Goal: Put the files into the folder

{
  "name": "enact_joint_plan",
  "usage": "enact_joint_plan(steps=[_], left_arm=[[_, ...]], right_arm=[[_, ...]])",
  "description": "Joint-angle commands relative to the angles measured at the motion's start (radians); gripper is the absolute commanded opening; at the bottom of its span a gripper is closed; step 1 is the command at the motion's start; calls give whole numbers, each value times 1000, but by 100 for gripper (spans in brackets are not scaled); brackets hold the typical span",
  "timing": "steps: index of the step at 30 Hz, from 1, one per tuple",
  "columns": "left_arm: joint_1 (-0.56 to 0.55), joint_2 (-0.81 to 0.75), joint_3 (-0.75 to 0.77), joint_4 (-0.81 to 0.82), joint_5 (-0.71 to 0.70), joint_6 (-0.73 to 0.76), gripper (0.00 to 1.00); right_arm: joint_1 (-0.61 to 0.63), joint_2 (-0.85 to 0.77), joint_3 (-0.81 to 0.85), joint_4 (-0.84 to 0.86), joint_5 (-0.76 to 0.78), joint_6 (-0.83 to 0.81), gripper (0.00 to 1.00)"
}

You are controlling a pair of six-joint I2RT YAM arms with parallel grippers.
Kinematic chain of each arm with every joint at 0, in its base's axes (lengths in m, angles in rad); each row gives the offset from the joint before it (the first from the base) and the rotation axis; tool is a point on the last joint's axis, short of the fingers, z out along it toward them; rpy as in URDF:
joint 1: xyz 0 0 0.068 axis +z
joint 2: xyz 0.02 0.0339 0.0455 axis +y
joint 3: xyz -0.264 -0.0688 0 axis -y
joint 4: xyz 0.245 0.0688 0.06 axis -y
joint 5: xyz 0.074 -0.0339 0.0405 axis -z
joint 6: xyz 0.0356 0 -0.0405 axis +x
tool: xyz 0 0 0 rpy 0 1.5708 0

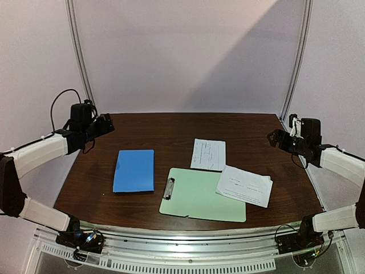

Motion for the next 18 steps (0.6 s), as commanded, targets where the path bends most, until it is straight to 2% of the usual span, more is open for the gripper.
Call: enact_joint_plan(steps=[1,11,18], left_arm=[[-59,-27,67,-92,51,12,99],[-314,23,212,-143,134,103,98],[-503,109,277,-102,218,160,93]], right_arm=[[3,-46,7,-106,15,37,99],[2,-63,65,-355,-84,91,99],[3,-94,52,-472,-167,89,99]])
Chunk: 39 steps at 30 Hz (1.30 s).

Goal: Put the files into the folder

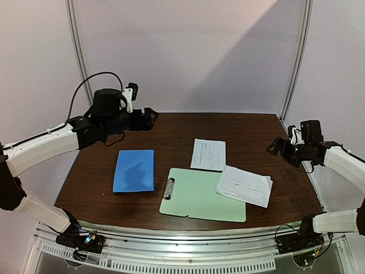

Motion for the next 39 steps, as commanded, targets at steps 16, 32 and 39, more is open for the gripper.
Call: enact_joint_plan(steps=[16,32,39], left_arm=[[-343,347,135,3,232,30,83],[-436,628,269,-3,341,-47,74],[-443,736,355,-58,379,-127,72]], right_arm=[[30,-75,-118,-160,-163,10,99],[32,-96,-235,-192,-150,49,99],[35,-96,-304,-127,-196,88,96]])
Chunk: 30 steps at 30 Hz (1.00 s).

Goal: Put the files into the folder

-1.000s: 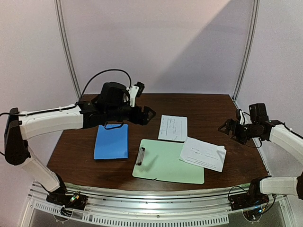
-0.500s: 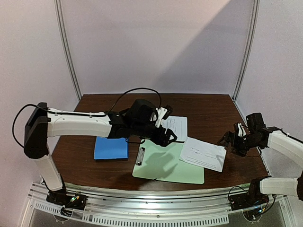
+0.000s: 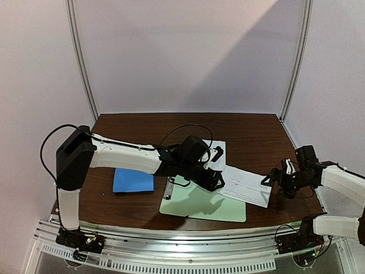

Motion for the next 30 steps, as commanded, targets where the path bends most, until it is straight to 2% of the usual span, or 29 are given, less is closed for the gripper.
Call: enact_joint_plan(steps=[1,6,12,19,30], left_arm=[[-13,62,66,-71,48,-77,71],[-14,74,72,-132,78,-145,69],[-24,72,65,-169,113,-207,62],[-31,105,50,-117,103,-300,48],[-26,150,34,-30,61,-399,38]], right_arm=[[11,-2,-48,29,-28,34,95],[16,2,-64,46,-27,38,92],[16,17,-78,64,-33,39,88],[18,26,-82,69,-36,36,84],[22,24,-92,73,-35,39,82]])
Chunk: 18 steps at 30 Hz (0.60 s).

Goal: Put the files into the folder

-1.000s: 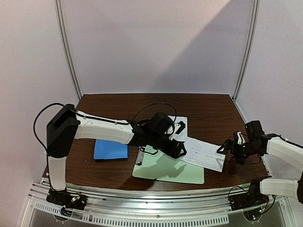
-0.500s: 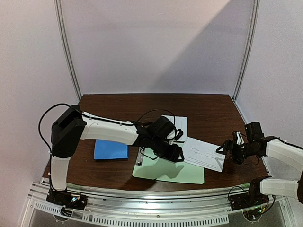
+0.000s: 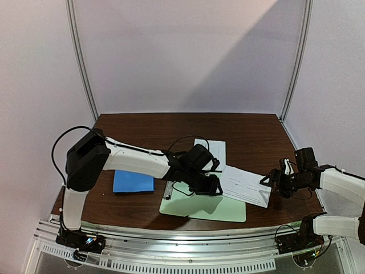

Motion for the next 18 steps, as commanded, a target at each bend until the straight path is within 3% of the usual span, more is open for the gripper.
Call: enact_joint_plan(steps=[1,18], left_arm=[[-10,44,-16,33,-33,-59,37],[10,64,-50,128,-61,-165,17]], right_arm=[[14,20,-39,-50,15,10,82],[19,38,-53,-39,14,-3,77]])
